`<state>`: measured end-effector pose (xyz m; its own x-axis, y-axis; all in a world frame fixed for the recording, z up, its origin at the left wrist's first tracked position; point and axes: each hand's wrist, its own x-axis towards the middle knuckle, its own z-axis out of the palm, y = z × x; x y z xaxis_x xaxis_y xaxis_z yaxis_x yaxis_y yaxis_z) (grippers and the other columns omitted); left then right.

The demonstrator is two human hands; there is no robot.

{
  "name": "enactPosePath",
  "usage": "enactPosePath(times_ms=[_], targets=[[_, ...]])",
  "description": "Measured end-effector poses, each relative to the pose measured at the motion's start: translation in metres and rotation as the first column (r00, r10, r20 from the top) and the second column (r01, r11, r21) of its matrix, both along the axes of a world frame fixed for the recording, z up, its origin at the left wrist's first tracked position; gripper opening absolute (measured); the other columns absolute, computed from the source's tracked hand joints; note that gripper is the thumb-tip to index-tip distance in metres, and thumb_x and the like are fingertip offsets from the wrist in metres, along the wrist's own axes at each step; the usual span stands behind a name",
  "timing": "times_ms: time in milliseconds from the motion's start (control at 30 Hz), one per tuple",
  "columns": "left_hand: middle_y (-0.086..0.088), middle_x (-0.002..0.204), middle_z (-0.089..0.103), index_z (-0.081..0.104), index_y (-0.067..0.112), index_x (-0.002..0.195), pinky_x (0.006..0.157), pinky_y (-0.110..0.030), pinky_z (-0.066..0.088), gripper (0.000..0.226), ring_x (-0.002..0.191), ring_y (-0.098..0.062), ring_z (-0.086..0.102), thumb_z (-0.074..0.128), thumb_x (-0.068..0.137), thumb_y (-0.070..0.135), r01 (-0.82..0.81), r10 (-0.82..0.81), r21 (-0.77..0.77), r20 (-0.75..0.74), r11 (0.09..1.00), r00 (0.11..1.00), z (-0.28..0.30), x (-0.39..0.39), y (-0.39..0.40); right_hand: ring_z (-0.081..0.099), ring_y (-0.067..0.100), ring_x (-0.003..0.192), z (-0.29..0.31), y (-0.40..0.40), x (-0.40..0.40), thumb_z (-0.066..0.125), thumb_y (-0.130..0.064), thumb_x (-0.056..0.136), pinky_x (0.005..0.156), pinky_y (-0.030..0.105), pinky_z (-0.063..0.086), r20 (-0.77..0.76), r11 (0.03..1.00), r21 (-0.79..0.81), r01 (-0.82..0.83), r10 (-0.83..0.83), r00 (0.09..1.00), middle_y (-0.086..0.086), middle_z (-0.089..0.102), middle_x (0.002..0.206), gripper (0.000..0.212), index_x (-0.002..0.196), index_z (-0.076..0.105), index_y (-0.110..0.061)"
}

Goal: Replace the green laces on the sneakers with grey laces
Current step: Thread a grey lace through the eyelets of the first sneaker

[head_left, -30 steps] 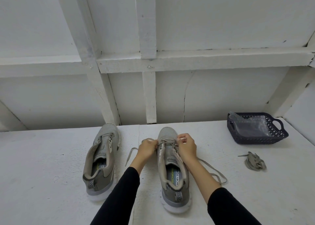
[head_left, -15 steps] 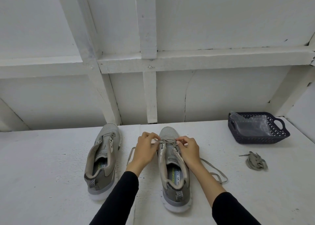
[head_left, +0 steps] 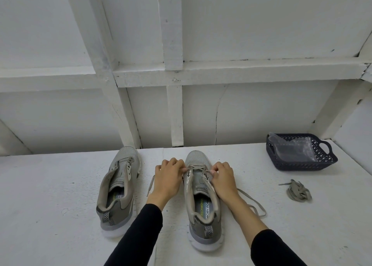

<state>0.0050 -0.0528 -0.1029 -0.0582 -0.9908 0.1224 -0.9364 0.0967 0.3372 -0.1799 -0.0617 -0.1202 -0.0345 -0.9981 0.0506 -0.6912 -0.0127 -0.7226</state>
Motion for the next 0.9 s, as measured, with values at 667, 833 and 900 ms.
enactPosePath(times_ms=[667, 833, 900], targets=[[0.000, 0.062, 0.063, 0.060, 0.006, 0.053, 0.055, -0.009, 0.038, 0.052, 0.058, 0.000, 0.057, 0.057, 0.097, 0.033, -0.135, 0.218, 0.174, -0.672, 0.975, 0.707, 0.026, 0.020, -0.008, 0.045, 0.019, 0.081, 0.040, 0.033, 0.026, 0.046, -0.013, 0.094, 0.066, 0.028, 0.033, -0.205, 1.000, -0.022, -0.001, -0.003, 0.979, 0.007, 0.055, 0.103, 0.015, 0.105, 0.054, -0.007], [0.000, 0.066, 0.048, 0.057, 0.014, 0.071, 0.058, -0.027, 0.034, 0.040, 0.061, -0.015, 0.044, 0.049, 0.099, 0.041, -0.069, 0.244, 0.282, -0.650, 0.957, 0.720, 0.033, 0.039, -0.015, 0.049, 0.022, 0.079, 0.043, 0.019, 0.030, 0.042, -0.013, 0.098, 0.066, 0.031, 0.035, -0.087, 0.987, -0.105, 0.122, -0.131, 0.987, 0.008, 0.055, 0.097, 0.016, 0.099, 0.056, -0.005], [0.004, 0.064, 0.048, 0.062, 0.022, 0.092, 0.055, -0.024, 0.031, 0.019, 0.059, -0.013, 0.043, 0.057, 0.095, 0.040, -0.032, 0.184, 0.271, -0.556, 0.962, 0.811, 0.033, 0.044, -0.014, 0.049, 0.024, 0.081, 0.044, 0.012, 0.034, 0.041, -0.014, 0.099, 0.068, 0.032, 0.036, -0.089, 0.987, -0.109, 0.121, -0.131, 0.987, 0.009, 0.054, 0.098, 0.018, 0.101, 0.056, -0.004]])
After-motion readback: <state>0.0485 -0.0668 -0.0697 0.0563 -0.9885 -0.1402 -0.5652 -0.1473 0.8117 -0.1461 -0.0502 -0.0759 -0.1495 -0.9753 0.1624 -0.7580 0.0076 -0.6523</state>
